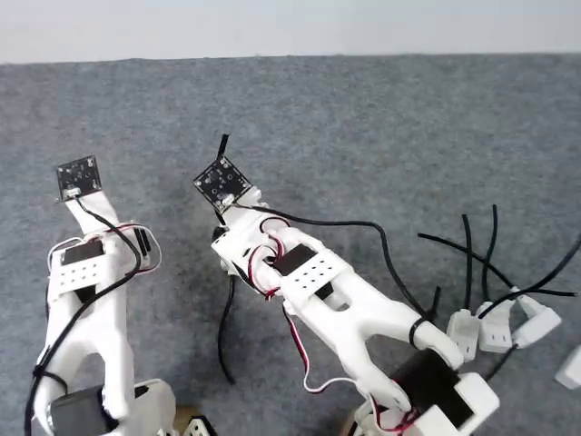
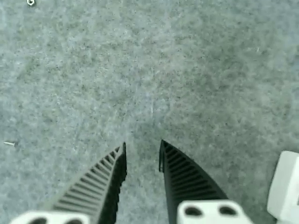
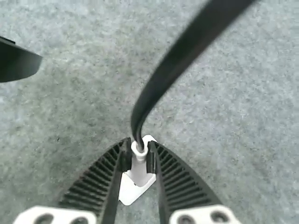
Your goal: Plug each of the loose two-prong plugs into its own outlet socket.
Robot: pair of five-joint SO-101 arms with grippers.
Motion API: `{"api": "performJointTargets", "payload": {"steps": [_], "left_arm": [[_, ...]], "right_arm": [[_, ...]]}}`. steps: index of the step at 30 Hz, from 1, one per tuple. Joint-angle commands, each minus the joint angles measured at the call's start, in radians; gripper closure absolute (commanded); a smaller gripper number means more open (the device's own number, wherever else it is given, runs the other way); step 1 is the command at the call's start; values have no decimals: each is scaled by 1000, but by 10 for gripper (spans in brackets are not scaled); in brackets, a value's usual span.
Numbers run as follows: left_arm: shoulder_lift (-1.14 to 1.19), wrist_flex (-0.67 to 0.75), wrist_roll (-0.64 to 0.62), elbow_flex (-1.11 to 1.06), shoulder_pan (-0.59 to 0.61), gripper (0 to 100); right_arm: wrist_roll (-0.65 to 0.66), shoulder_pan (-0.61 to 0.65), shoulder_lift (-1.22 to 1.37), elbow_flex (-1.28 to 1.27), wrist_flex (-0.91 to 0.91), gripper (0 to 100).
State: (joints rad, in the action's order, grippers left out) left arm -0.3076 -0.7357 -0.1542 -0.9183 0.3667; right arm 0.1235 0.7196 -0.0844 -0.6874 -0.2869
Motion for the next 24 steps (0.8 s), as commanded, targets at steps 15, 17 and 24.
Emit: {"api": "performJointTargets", "payload": {"steps": [15,17,24], "left_arm": [[6,21,-6,42,6,893],[6,20,-6,42,6,893],[6,21,-6,42,6,893]], "right_arm": [[5,-10,-15,-86,-8,991],[11,-10,-8,-95,-8,991],[15,-12,-4,-81,-87,991]]}}
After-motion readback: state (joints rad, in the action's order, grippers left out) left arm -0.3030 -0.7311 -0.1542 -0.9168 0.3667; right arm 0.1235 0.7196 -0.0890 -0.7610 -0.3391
